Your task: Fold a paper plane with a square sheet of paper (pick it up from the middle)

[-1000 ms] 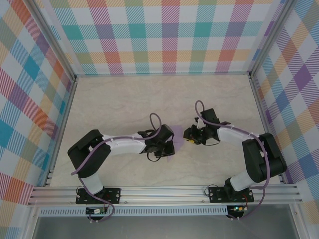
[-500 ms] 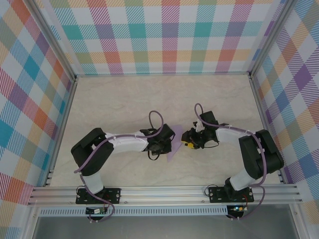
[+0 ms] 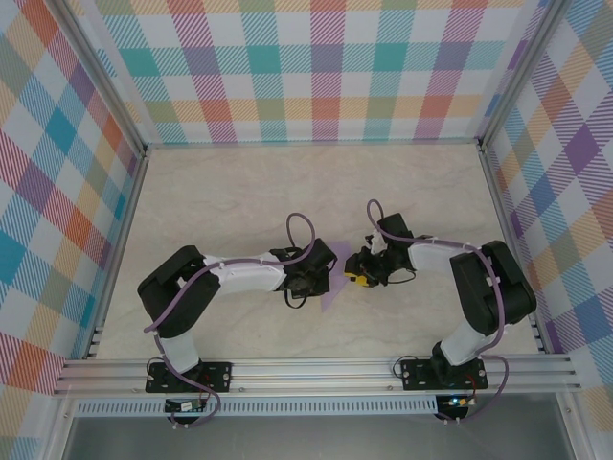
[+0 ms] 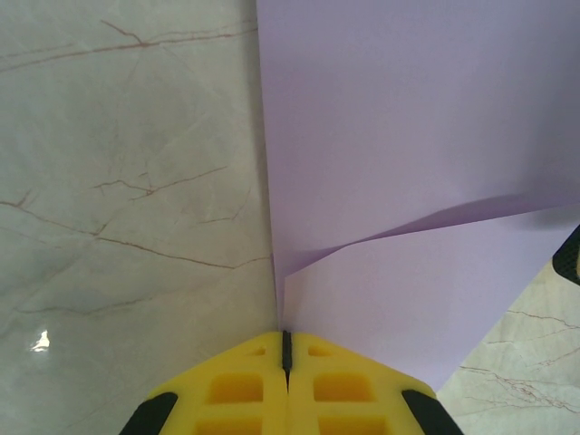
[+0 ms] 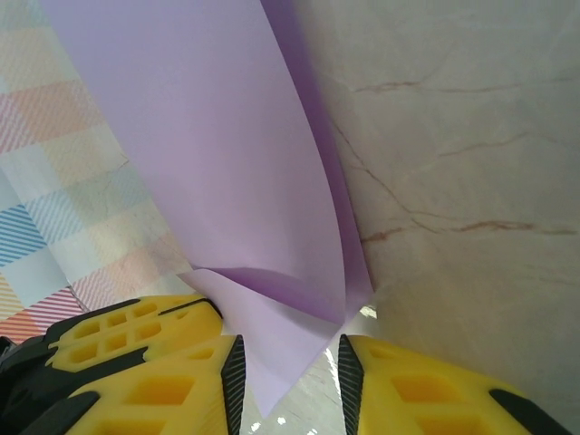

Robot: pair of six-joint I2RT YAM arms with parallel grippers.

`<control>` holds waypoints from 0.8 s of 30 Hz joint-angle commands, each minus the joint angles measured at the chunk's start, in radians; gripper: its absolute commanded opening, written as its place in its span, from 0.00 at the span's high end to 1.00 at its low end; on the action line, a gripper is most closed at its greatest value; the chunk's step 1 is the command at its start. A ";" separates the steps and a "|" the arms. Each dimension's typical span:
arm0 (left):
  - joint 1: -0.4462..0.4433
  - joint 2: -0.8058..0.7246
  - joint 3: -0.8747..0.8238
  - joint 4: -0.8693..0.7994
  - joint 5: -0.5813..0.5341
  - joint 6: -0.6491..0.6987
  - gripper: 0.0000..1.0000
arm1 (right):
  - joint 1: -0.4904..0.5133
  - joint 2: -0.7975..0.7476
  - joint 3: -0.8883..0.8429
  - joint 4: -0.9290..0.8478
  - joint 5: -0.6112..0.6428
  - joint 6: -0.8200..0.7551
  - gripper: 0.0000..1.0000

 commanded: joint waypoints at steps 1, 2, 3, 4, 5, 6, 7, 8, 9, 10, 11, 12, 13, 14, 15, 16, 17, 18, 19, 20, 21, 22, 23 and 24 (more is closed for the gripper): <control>0.011 0.017 -0.019 -0.046 -0.025 -0.005 1.00 | 0.009 0.024 0.031 0.013 -0.032 0.001 0.66; 0.012 0.017 -0.019 -0.046 -0.024 -0.006 1.00 | 0.011 0.028 0.033 0.015 -0.033 0.002 0.66; 0.012 0.016 -0.019 -0.047 -0.023 -0.005 1.00 | 0.013 0.030 0.034 0.018 -0.033 0.003 0.66; 0.012 0.016 -0.017 -0.047 -0.023 -0.005 1.00 | 0.014 0.031 0.033 0.023 -0.037 0.005 0.66; 0.012 0.015 -0.019 -0.045 -0.021 -0.005 1.00 | 0.016 0.034 0.033 0.029 -0.040 0.006 0.66; 0.011 0.015 -0.018 -0.045 -0.022 -0.006 1.00 | 0.016 0.036 0.033 0.035 -0.046 0.008 0.66; 0.011 0.014 -0.019 -0.045 -0.021 -0.005 1.00 | 0.017 0.037 0.031 0.048 -0.056 0.011 0.67; 0.012 0.013 -0.019 -0.045 -0.021 -0.004 1.00 | 0.017 0.038 0.029 0.059 -0.064 0.012 0.67; 0.012 0.011 -0.019 -0.043 -0.022 -0.003 1.00 | 0.019 0.038 0.027 0.069 -0.075 0.014 0.68; 0.012 0.009 -0.018 -0.045 -0.023 -0.003 1.00 | 0.020 0.038 0.025 0.079 -0.085 0.014 0.69; 0.011 0.006 -0.017 -0.045 -0.023 -0.002 1.00 | 0.022 0.041 0.024 0.086 -0.094 0.014 0.70; 0.012 0.003 -0.017 -0.045 -0.024 -0.002 1.00 | 0.023 0.042 0.022 0.093 -0.102 0.012 0.70; 0.013 -0.002 -0.015 -0.047 -0.026 -0.001 1.00 | 0.025 0.047 0.022 0.099 -0.113 0.011 0.71; 0.013 -0.008 -0.015 -0.048 -0.028 0.002 1.00 | 0.026 0.053 0.024 0.102 -0.122 0.007 0.71; 0.014 -0.013 -0.014 -0.049 -0.027 0.005 1.00 | 0.029 0.059 0.026 0.102 -0.128 0.005 0.72; 0.015 -0.021 -0.013 -0.049 -0.029 0.008 1.00 | 0.031 0.066 0.027 0.106 -0.134 0.004 0.73; 0.018 -0.028 -0.010 -0.052 -0.030 0.013 1.00 | 0.032 0.074 0.027 0.110 -0.138 0.003 0.73; 0.019 -0.035 -0.009 -0.054 -0.027 0.017 0.99 | 0.034 0.079 0.027 0.114 -0.143 0.003 0.74; 0.021 -0.043 -0.007 -0.057 -0.028 0.023 0.99 | 0.036 0.087 0.029 0.116 -0.148 0.003 0.76; 0.022 -0.051 -0.005 -0.061 -0.029 0.029 0.98 | 0.037 0.092 0.031 0.120 -0.149 0.002 0.77; 0.025 -0.057 -0.005 -0.065 -0.029 0.032 0.97 | 0.039 0.098 0.034 0.120 -0.149 0.002 0.80; 0.027 -0.065 -0.005 -0.072 -0.034 0.033 0.97 | 0.041 0.104 0.038 0.116 -0.149 0.000 0.84; 0.029 -0.077 -0.008 -0.083 -0.054 0.028 0.95 | 0.040 0.109 0.046 0.104 -0.145 -0.002 0.86; 0.033 -0.095 -0.014 -0.089 -0.070 0.025 0.93 | 0.043 0.110 0.050 0.101 -0.142 -0.002 0.90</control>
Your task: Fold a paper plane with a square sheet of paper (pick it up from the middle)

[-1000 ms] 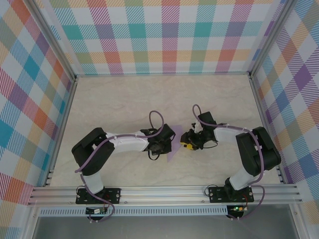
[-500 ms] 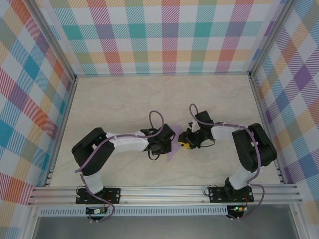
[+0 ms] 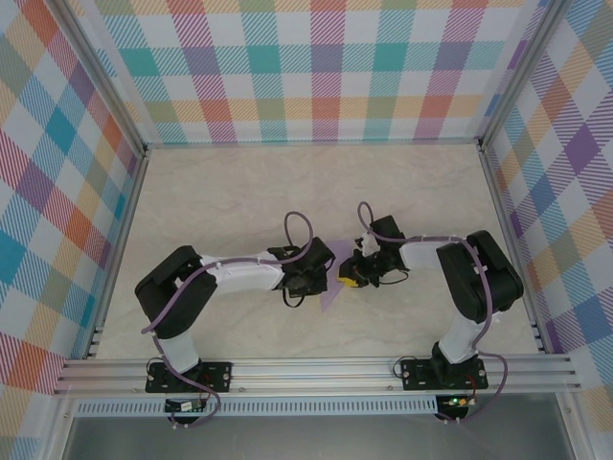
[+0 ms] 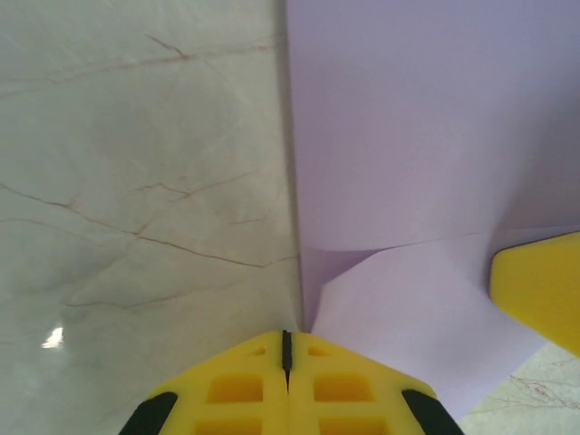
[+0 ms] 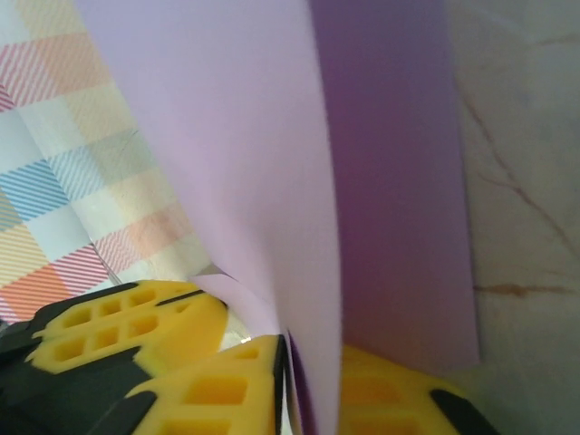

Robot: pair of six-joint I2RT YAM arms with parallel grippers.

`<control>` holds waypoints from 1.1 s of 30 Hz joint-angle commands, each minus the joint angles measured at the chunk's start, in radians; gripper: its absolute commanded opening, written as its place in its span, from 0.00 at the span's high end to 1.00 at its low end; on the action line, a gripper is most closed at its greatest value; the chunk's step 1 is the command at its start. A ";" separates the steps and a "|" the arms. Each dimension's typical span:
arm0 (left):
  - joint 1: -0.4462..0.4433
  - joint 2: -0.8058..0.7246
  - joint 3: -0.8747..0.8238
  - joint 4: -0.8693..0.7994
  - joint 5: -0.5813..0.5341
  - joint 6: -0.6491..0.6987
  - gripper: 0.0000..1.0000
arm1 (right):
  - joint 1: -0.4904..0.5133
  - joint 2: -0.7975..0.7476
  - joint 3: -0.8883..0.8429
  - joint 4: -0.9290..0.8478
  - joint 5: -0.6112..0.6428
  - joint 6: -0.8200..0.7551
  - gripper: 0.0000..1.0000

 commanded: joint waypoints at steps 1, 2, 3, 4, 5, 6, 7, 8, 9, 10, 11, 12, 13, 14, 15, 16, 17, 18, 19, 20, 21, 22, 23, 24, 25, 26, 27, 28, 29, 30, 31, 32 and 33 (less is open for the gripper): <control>0.023 -0.084 -0.021 -0.054 -0.063 0.013 0.89 | 0.009 0.005 0.038 0.004 -0.019 0.000 0.92; 0.031 -0.104 -0.029 -0.059 -0.072 0.016 0.85 | 0.011 -0.003 0.038 0.003 -0.006 0.004 0.94; 0.041 -0.122 -0.034 -0.061 -0.074 0.021 0.81 | 0.013 -0.014 0.041 -0.003 0.007 0.009 0.96; 0.049 -0.137 -0.039 -0.065 -0.077 0.026 0.78 | 0.015 -0.023 0.045 -0.008 0.017 0.013 0.97; 0.061 -0.155 -0.043 -0.071 -0.083 0.028 0.73 | 0.018 -0.037 0.051 -0.018 0.032 0.019 0.98; 0.069 -0.175 -0.047 -0.076 -0.088 0.034 0.67 | 0.022 -0.055 0.061 -0.028 0.050 0.024 0.99; 0.078 -0.192 -0.051 -0.080 -0.094 0.037 0.63 | 0.026 -0.069 0.070 -0.045 0.068 0.028 1.00; 0.088 -0.211 -0.055 -0.086 -0.104 0.042 0.59 | 0.032 -0.088 0.083 -0.064 0.090 0.029 1.00; 0.098 -0.230 -0.058 -0.093 -0.110 0.047 0.55 | 0.038 -0.105 0.096 -0.082 0.108 0.034 1.00; 0.106 -0.247 -0.061 -0.101 -0.116 0.050 0.51 | 0.044 -0.121 0.105 -0.096 0.128 0.038 1.00; 0.116 -0.267 -0.068 -0.108 -0.125 0.051 0.46 | 0.051 -0.140 0.118 -0.115 0.152 0.043 1.00; 0.123 -0.289 -0.078 -0.108 -0.132 0.054 0.41 | 0.060 -0.158 0.132 -0.134 0.176 0.048 1.00; 0.130 -0.307 -0.086 -0.107 -0.138 0.056 0.37 | 0.069 -0.173 0.143 -0.152 0.199 0.053 1.00; 0.139 -0.331 -0.095 -0.107 -0.141 0.061 0.32 | 0.079 -0.190 0.157 -0.170 0.228 0.060 1.00; 0.150 -0.353 -0.103 -0.108 -0.146 0.066 0.28 | 0.090 -0.206 0.170 -0.187 0.250 0.071 1.00; 0.159 -0.373 -0.109 -0.109 -0.149 0.072 0.24 | 0.099 -0.217 0.183 -0.201 0.271 0.081 1.00; 0.168 -0.394 -0.113 -0.114 -0.151 0.078 0.21 | 0.111 -0.231 0.197 -0.216 0.292 0.091 1.00; 0.175 -0.412 -0.118 -0.115 -0.155 0.085 0.18 | 0.123 -0.241 0.211 -0.233 0.317 0.102 1.00; 0.183 -0.435 -0.123 -0.117 -0.155 0.096 0.15 | 0.137 -0.254 0.229 -0.254 0.348 0.115 1.00; 0.190 -0.457 -0.126 -0.120 -0.158 0.106 0.13 | 0.151 -0.265 0.245 -0.273 0.381 0.128 1.00; 0.196 -0.475 -0.129 -0.122 -0.160 0.115 0.11 | 0.162 -0.275 0.258 -0.289 0.407 0.141 1.00; 0.201 -0.495 -0.134 -0.124 -0.162 0.128 0.08 | 0.175 -0.285 0.271 -0.304 0.440 0.160 1.00; 0.206 -0.516 -0.138 -0.124 -0.167 0.139 0.06 | 0.187 -0.295 0.281 -0.314 0.465 0.181 1.00; 0.209 -0.529 -0.143 -0.121 -0.169 0.148 0.01 | 0.198 -0.303 0.288 -0.320 0.486 0.201 1.00; 0.212 -0.548 -0.150 -0.114 -0.167 0.161 0.00 | 0.209 -0.310 0.298 -0.338 0.518 0.231 1.00; 0.215 -0.563 -0.154 -0.111 -0.162 0.173 0.00 | 0.219 -0.312 0.310 -0.365 0.551 0.260 1.00; 0.217 -0.574 -0.158 -0.106 -0.156 0.181 0.00 | 0.226 -0.315 0.317 -0.375 0.570 0.282 1.00; 0.218 -0.582 -0.162 -0.102 -0.153 0.188 0.00 | 0.235 -0.316 0.323 -0.381 0.585 0.303 1.00; 0.219 -0.592 -0.167 -0.093 -0.146 0.199 0.00 | 0.247 -0.317 0.331 -0.389 0.608 0.324 1.00; 0.219 -0.597 -0.173 -0.081 -0.135 0.207 0.00 | 0.257 -0.314 0.338 -0.402 0.633 0.341 1.00; 0.220 -0.602 -0.180 -0.067 -0.122 0.218 0.00 | 0.265 -0.308 0.350 -0.421 0.659 0.360 1.00; 0.219 -0.605 -0.185 -0.055 -0.109 0.230 0.00 | 0.270 -0.297 0.363 -0.447 0.677 0.382 1.00; 0.219 -0.605 -0.189 -0.046 -0.097 0.238 0.00 | 0.273 -0.283 0.371 -0.458 0.684 0.394 1.00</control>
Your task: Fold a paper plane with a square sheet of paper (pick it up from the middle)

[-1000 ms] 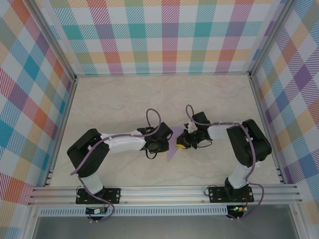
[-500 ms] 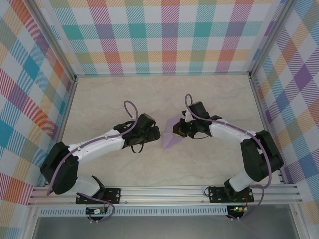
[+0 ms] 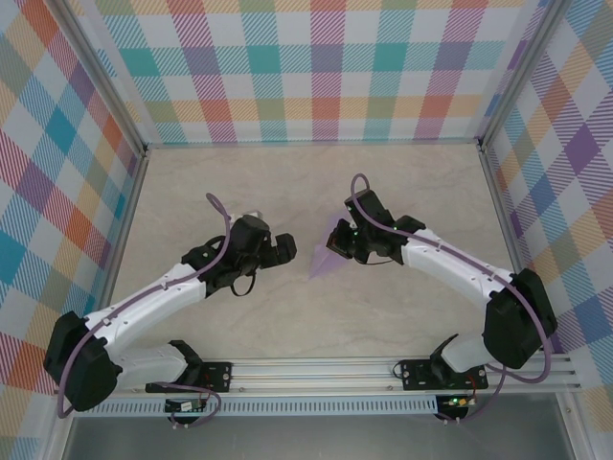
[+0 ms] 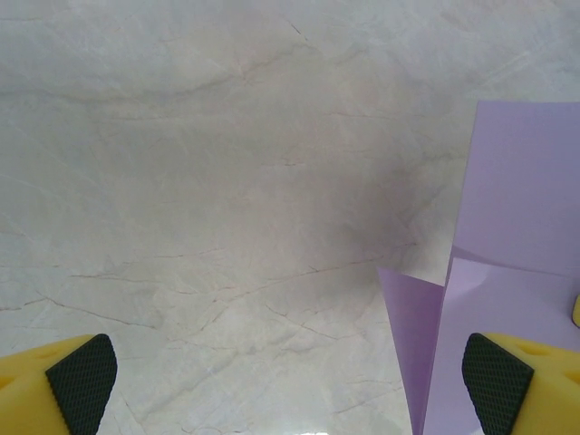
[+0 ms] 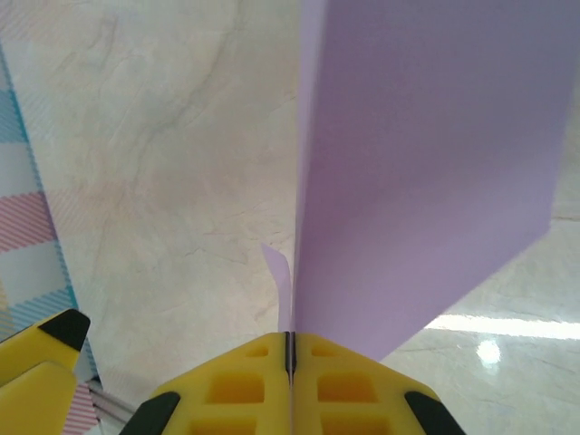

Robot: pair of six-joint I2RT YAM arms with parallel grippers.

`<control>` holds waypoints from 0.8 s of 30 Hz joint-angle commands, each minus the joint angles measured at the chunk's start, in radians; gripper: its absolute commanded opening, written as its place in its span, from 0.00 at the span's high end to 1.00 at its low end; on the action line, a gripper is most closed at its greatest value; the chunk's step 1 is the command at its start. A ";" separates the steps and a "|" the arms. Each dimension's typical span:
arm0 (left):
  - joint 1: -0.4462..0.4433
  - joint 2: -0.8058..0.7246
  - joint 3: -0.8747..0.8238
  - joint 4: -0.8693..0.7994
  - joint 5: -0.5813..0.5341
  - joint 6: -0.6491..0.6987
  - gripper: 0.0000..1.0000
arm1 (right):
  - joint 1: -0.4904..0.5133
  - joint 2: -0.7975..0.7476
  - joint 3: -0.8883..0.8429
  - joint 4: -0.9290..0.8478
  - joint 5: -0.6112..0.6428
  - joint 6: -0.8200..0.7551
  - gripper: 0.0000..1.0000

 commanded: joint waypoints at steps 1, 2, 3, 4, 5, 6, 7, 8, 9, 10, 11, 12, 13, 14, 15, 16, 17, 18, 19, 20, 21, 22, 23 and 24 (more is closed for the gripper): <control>0.007 -0.017 -0.029 0.044 0.048 0.069 0.00 | 0.014 0.037 0.055 -0.099 0.096 0.099 1.00; 0.007 -0.017 -0.036 0.060 0.061 0.083 0.00 | 0.016 0.060 0.068 -0.122 0.103 0.114 1.00; 0.007 -0.016 -0.041 0.070 0.069 0.092 0.00 | 0.017 0.080 0.077 -0.130 0.106 0.122 1.00; 0.007 -0.016 -0.048 0.081 0.072 0.102 0.00 | 0.018 0.106 0.086 -0.137 0.103 0.132 1.00; 0.007 -0.014 -0.059 0.098 0.076 0.119 0.00 | 0.018 0.134 0.095 -0.140 0.100 0.140 1.00; 0.007 -0.011 -0.069 0.116 0.087 0.136 0.00 | 0.018 0.159 0.104 -0.143 0.098 0.145 1.00; 0.008 -0.007 -0.082 0.122 0.104 0.156 0.00 | 0.018 0.189 0.116 -0.145 0.093 0.150 1.00; 0.007 0.000 -0.092 0.175 0.134 0.177 0.00 | 0.018 0.217 0.126 -0.147 0.089 0.158 1.00; 0.007 0.007 -0.104 0.202 0.162 0.195 0.00 | 0.018 0.236 0.132 -0.144 0.080 0.166 1.00; 0.006 0.013 -0.120 0.233 0.188 0.210 0.01 | 0.018 0.256 0.134 -0.137 0.069 0.175 1.00; 0.002 0.022 -0.133 0.260 0.204 0.221 0.01 | 0.018 0.274 0.131 -0.132 0.061 0.192 1.00; -0.002 0.028 -0.145 0.285 0.217 0.232 0.01 | 0.018 0.286 0.126 -0.126 0.054 0.210 1.00; -0.009 0.036 -0.158 0.313 0.226 0.250 0.02 | 0.018 0.294 0.117 -0.119 0.046 0.231 1.00; -0.020 0.045 -0.172 0.340 0.219 0.266 0.03 | 0.018 0.300 0.109 -0.114 0.038 0.250 1.00; -0.031 0.050 -0.182 0.365 0.209 0.280 0.04 | 0.018 0.303 0.102 -0.112 0.032 0.264 1.00; -0.046 0.057 -0.198 0.402 0.204 0.304 0.06 | 0.018 0.305 0.096 -0.113 0.026 0.282 1.00; -0.061 0.065 -0.210 0.432 0.189 0.324 0.07 | 0.017 0.302 0.090 -0.116 0.023 0.301 1.00; -0.074 0.071 -0.218 0.453 0.173 0.338 0.07 | 0.017 0.301 0.087 -0.121 0.018 0.314 1.00; -0.084 0.083 -0.226 0.479 0.173 0.359 0.08 | 0.016 0.301 0.088 -0.133 0.015 0.328 1.00; -0.093 0.097 -0.231 0.503 0.177 0.384 0.08 | 0.015 0.301 0.091 -0.147 0.012 0.338 1.00; -0.103 0.115 -0.233 0.520 0.171 0.403 0.09 | 0.014 0.301 0.096 -0.163 0.011 0.351 1.00; -0.110 0.136 -0.232 0.535 0.166 0.420 0.10 | 0.014 0.301 0.099 -0.176 0.008 0.362 1.00; -0.122 0.155 -0.242 0.571 0.165 0.451 0.12 | 0.011 0.304 0.102 -0.186 0.001 0.376 1.00; -0.137 0.171 -0.260 0.621 0.157 0.483 0.12 | 0.009 0.304 0.103 -0.194 -0.009 0.388 1.00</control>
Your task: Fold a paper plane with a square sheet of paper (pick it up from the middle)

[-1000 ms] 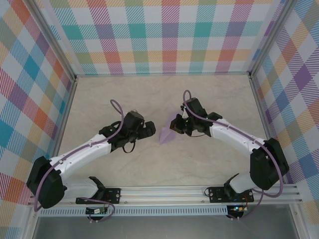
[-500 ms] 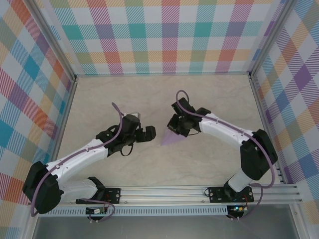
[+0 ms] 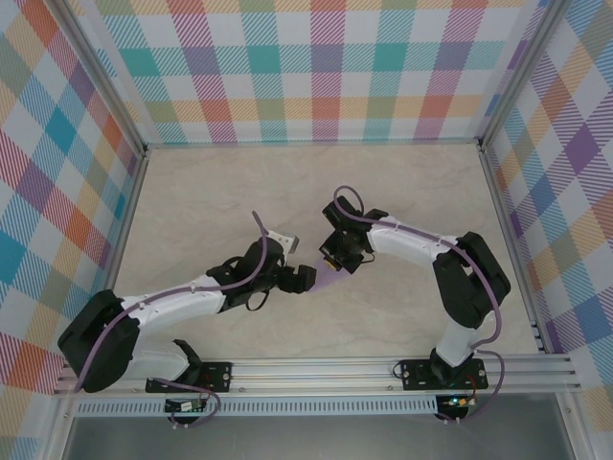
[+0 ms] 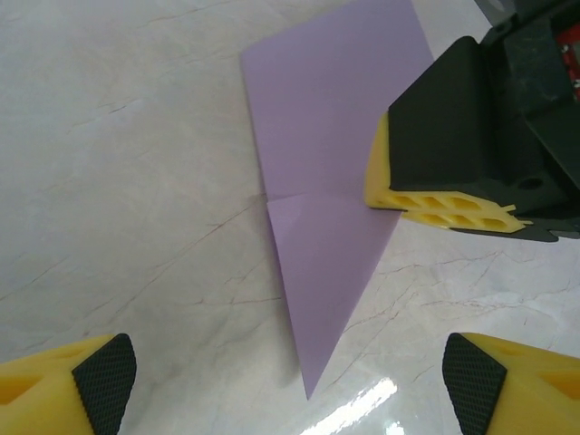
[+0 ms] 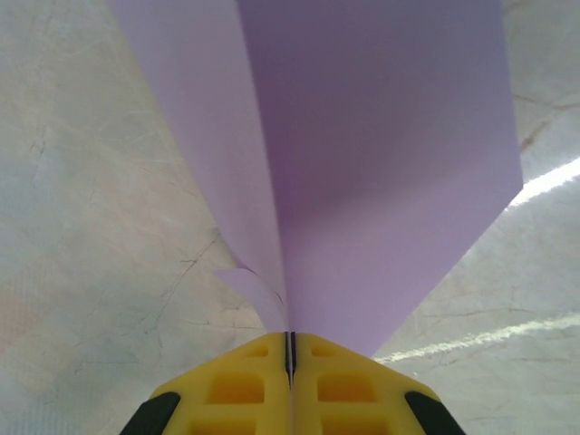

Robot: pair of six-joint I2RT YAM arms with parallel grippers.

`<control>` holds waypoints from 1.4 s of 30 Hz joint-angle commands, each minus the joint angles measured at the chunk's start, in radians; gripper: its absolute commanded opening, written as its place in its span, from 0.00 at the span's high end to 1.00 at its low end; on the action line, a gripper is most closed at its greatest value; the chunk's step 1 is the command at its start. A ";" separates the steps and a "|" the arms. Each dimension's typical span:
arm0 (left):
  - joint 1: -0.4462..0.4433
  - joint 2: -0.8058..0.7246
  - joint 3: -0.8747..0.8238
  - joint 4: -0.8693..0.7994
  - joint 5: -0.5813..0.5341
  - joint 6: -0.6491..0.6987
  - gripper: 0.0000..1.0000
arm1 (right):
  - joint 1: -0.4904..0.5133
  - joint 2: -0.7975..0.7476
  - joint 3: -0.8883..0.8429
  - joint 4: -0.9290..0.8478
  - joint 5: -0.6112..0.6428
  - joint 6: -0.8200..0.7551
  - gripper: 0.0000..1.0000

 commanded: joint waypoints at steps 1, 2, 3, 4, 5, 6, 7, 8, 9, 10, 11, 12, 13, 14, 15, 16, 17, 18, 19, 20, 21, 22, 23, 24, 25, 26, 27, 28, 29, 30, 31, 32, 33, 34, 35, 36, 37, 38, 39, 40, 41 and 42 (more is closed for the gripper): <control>-0.044 0.049 -0.050 0.195 -0.021 0.141 0.13 | -0.005 -0.002 0.003 -0.070 -0.041 0.081 1.00; -0.051 0.064 -0.062 0.236 -0.021 0.158 0.14 | -0.007 -0.002 0.003 -0.075 -0.049 0.090 1.00; -0.055 0.080 -0.069 0.262 -0.015 0.173 0.15 | -0.010 0.001 0.003 -0.080 -0.057 0.099 1.00; -0.056 0.097 -0.071 0.282 -0.011 0.188 0.17 | -0.013 0.000 0.003 -0.083 -0.064 0.106 1.00; -0.059 0.117 -0.071 0.296 -0.006 0.206 0.18 | -0.016 0.002 0.003 -0.086 -0.072 0.111 1.00; -0.063 0.136 -0.070 0.308 -0.004 0.223 0.20 | -0.018 0.000 0.004 -0.092 -0.077 0.116 1.00; -0.066 0.155 -0.068 0.317 -0.006 0.240 0.23 | -0.020 0.000 0.006 -0.094 -0.079 0.121 1.00; -0.070 0.173 -0.069 0.331 -0.003 0.258 0.25 | -0.021 0.000 0.010 -0.098 -0.082 0.122 1.00; -0.073 0.190 -0.072 0.348 -0.005 0.275 0.27 | -0.021 0.002 0.014 -0.107 -0.084 0.123 1.00; -0.074 0.204 -0.077 0.366 -0.003 0.287 0.29 | -0.023 0.002 0.019 -0.112 -0.085 0.123 1.00; -0.075 0.215 -0.082 0.389 0.002 0.297 0.31 | -0.023 0.003 0.023 -0.118 -0.087 0.122 1.00; -0.077 0.225 -0.085 0.402 0.011 0.304 0.32 | -0.024 0.006 0.027 -0.123 -0.090 0.122 1.00; -0.076 0.235 -0.087 0.419 0.027 0.312 0.34 | -0.024 0.007 0.027 -0.125 -0.092 0.122 1.00; -0.076 0.243 -0.085 0.429 0.042 0.320 0.37 | -0.025 0.009 0.029 -0.126 -0.096 0.123 1.00; -0.077 0.250 -0.085 0.440 0.054 0.323 0.39 | -0.026 0.012 0.029 -0.125 -0.104 0.124 1.00; -0.077 0.256 -0.086 0.451 0.064 0.326 0.41 | -0.026 0.015 0.029 -0.124 -0.111 0.125 1.00; -0.076 0.263 -0.087 0.461 0.074 0.327 0.41 | -0.028 0.018 0.030 -0.121 -0.117 0.125 1.00; -0.077 0.270 -0.087 0.470 0.084 0.327 0.42 | -0.028 0.022 0.032 -0.122 -0.121 0.125 1.00; -0.076 0.274 -0.087 0.473 0.092 0.328 0.43 | -0.028 0.022 0.033 -0.123 -0.125 0.125 1.00; -0.076 0.278 -0.088 0.478 0.098 0.327 0.43 | -0.027 0.024 0.035 -0.123 -0.126 0.123 1.00; -0.076 0.280 -0.088 0.478 0.101 0.327 0.43 | -0.028 0.027 0.038 -0.126 -0.127 0.122 1.00; -0.076 0.276 -0.090 0.476 0.098 0.323 0.43 | -0.029 0.028 0.041 -0.128 -0.129 0.121 0.99; -0.076 0.269 -0.094 0.476 0.090 0.317 0.43 | -0.030 0.030 0.044 -0.131 -0.129 0.116 0.99; -0.076 0.253 -0.101 0.477 0.074 0.311 0.43 | -0.031 0.032 0.047 -0.137 -0.126 0.113 0.99; -0.077 0.238 -0.108 0.472 0.051 0.307 0.43 | -0.031 0.033 0.051 -0.145 -0.121 0.110 0.98; -0.076 0.213 -0.113 0.458 0.026 0.305 0.42 | -0.031 0.035 0.053 -0.152 -0.114 0.104 0.98; -0.076 0.188 -0.115 0.436 0.005 0.304 0.42 | -0.031 0.036 0.055 -0.157 -0.108 0.102 0.98; -0.076 0.166 -0.114 0.412 -0.011 0.299 0.42 | -0.031 0.038 0.054 -0.161 -0.105 0.101 0.97; -0.076 0.141 -0.113 0.386 -0.026 0.292 0.41 | -0.031 0.039 0.052 -0.162 -0.102 0.100 0.96; -0.076 0.117 -0.115 0.368 -0.037 0.286 0.41 | -0.030 0.042 0.051 -0.162 -0.102 0.099 0.96; -0.076 0.097 -0.120 0.359 -0.046 0.277 0.40 | -0.031 0.045 0.049 -0.161 -0.104 0.099 0.96; -0.074 0.076 -0.127 0.351 -0.055 0.263 0.40 | -0.031 0.047 0.049 -0.158 -0.107 0.098 0.96; -0.071 0.055 -0.134 0.343 -0.060 0.247 0.39 | -0.031 0.050 0.050 -0.156 -0.109 0.100 0.96; -0.070 0.038 -0.139 0.336 -0.059 0.233 0.38 | -0.031 0.050 0.051 -0.154 -0.112 0.100 0.96; -0.065 0.022 -0.145 0.333 -0.044 0.220 0.37 | -0.031 0.053 0.055 -0.155 -0.113 0.098 0.96; -0.066 0.009 -0.149 0.333 -0.025 0.210 0.37 | -0.031 0.053 0.059 -0.156 -0.113 0.098 0.96; -0.065 0.004 -0.151 0.330 -0.008 0.201 0.36 | -0.031 0.053 0.062 -0.157 -0.112 0.099 0.96; -0.066 0.003 -0.150 0.328 0.018 0.192 0.35 | -0.032 0.053 0.065 -0.159 -0.112 0.097 0.96; -0.066 0.009 -0.147 0.326 0.040 0.182 0.35 | -0.031 0.052 0.068 -0.162 -0.110 0.097 0.95; -0.066 0.016 -0.145 0.326 0.056 0.172 0.35 | -0.031 0.052 0.070 -0.163 -0.110 0.097 0.95; -0.067 0.029 -0.144 0.329 0.071 0.162 0.35 | -0.031 0.052 0.073 -0.166 -0.110 0.097 0.95; -0.069 0.041 -0.142 0.334 0.082 0.152 0.34 | -0.031 0.052 0.073 -0.168 -0.110 0.096 0.95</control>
